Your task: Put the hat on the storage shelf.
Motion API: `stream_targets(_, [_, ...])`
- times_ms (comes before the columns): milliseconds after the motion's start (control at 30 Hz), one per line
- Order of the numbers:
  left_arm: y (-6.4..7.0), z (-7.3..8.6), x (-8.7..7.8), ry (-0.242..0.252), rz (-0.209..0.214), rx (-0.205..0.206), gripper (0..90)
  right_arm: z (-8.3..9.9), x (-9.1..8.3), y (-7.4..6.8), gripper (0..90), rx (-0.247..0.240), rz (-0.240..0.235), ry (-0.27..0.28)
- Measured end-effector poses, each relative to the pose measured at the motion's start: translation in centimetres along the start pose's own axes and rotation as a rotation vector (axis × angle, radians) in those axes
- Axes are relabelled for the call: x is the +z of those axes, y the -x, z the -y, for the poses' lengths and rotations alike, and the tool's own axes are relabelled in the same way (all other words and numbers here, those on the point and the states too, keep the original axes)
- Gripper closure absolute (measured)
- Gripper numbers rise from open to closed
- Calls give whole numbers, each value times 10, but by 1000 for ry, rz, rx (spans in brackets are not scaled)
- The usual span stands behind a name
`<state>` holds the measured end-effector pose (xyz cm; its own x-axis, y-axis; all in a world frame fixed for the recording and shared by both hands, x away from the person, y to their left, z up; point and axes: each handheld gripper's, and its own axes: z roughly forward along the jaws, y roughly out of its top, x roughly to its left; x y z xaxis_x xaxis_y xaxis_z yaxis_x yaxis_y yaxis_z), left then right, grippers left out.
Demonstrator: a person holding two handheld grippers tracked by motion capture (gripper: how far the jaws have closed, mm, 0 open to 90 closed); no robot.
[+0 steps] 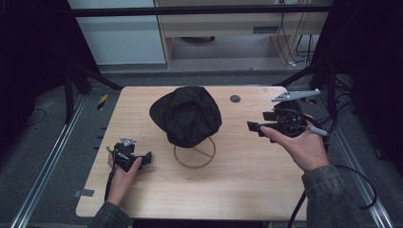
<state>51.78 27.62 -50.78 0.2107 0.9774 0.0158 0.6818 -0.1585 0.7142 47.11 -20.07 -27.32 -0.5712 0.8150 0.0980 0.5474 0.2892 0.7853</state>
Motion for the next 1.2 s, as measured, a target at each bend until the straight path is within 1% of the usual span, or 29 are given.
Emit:
stream_targets(300, [0,0,0,0,0,-1,0,16,1,7,280,17,27,1])
stream_targets(400, [0,0,0,0,0,0,0,21,2,9,270,15,34,2])
stream_targets(567, [0,0,0,-2,0,3,0,30,5,12,228,17,47,-3])
stream_targets(600, [0,0,0,-2,0,3,0,32,6,12,221,25,49,-10])
stream_targets(700, [0,0,0,-3,0,3,0,38,9,14,198,32,60,-10])
stream_targets(867, [0,0,0,-3,0,3,0,51,20,17,164,45,75,-13])
stream_targets(1200, [0,0,0,-3,0,3,0,87,55,18,128,76,75,-43])
